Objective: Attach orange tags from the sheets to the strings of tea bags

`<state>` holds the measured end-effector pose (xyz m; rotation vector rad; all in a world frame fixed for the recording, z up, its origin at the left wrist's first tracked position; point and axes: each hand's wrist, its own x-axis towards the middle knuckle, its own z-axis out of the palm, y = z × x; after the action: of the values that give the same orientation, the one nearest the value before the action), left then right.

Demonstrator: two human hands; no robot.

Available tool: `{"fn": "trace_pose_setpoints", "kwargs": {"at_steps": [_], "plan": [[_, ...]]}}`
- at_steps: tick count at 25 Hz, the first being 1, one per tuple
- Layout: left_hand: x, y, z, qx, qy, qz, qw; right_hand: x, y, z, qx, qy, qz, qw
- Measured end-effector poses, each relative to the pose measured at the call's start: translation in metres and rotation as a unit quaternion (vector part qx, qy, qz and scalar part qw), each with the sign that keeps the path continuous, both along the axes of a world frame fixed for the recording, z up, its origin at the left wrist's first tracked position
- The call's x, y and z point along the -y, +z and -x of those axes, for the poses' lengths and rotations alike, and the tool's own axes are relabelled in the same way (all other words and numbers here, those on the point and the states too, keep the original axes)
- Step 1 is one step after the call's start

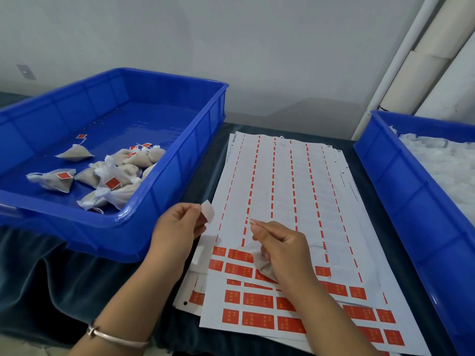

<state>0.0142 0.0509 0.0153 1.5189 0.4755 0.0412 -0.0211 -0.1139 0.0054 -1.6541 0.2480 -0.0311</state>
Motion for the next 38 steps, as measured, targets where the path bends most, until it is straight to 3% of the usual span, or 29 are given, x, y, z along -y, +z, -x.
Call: {"fn": "trace_pose_setpoints", "kwargs": {"at_steps": [2, 6, 9, 11, 17, 20, 23, 27, 30, 34, 38], "plan": [[0.009, 0.004, 0.007, -0.008, 0.006, 0.058, 0.998, -0.007, 0.004, 0.006, 0.011, -0.003, 0.002, 1.0], [0.035, 0.004, 0.024, -0.004, -0.021, 0.163, 0.986, -0.028, 0.014, 0.019, 0.03, -0.039, -0.083, 0.995], [0.048, -0.003, 0.033, 0.001, -0.046, 0.137, 0.989, -0.034, 0.023, 0.023, 0.048, -0.08, -0.129, 0.987], [0.052, -0.005, 0.034, 0.0, -0.05, 0.128, 0.99, -0.033, 0.024, 0.023, 0.047, -0.09, -0.115, 0.988], [0.052, -0.006, 0.036, 0.02, -0.056, 0.246, 0.967, -0.021, 0.009, 0.017, -0.018, -0.118, -0.083, 0.989], [0.055, -0.008, 0.038, 0.018, -0.08, 0.278, 0.957, -0.016, 0.01, 0.015, 0.002, -0.101, -0.073, 0.992], [0.055, -0.006, 0.04, 0.036, -0.121, 0.321, 0.939, -0.012, 0.015, 0.014, 0.047, -0.07, 0.009, 0.996], [0.052, -0.006, 0.038, 0.03, -0.133, 0.264, 0.955, -0.008, 0.014, 0.014, 0.116, -0.051, 0.12, 0.985], [0.049, -0.005, 0.035, -0.006, -0.106, 0.241, 0.965, 0.0, 0.013, 0.014, 0.138, -0.052, 0.128, 0.981], [0.047, -0.003, 0.031, -0.019, -0.13, 0.184, 0.974, 0.007, 0.014, 0.016, 0.097, 0.075, 0.136, 0.983], [0.047, -0.002, 0.032, -0.022, -0.164, 0.147, 0.975, 0.007, 0.013, 0.015, 0.097, 0.082, 0.136, 0.983]]}}
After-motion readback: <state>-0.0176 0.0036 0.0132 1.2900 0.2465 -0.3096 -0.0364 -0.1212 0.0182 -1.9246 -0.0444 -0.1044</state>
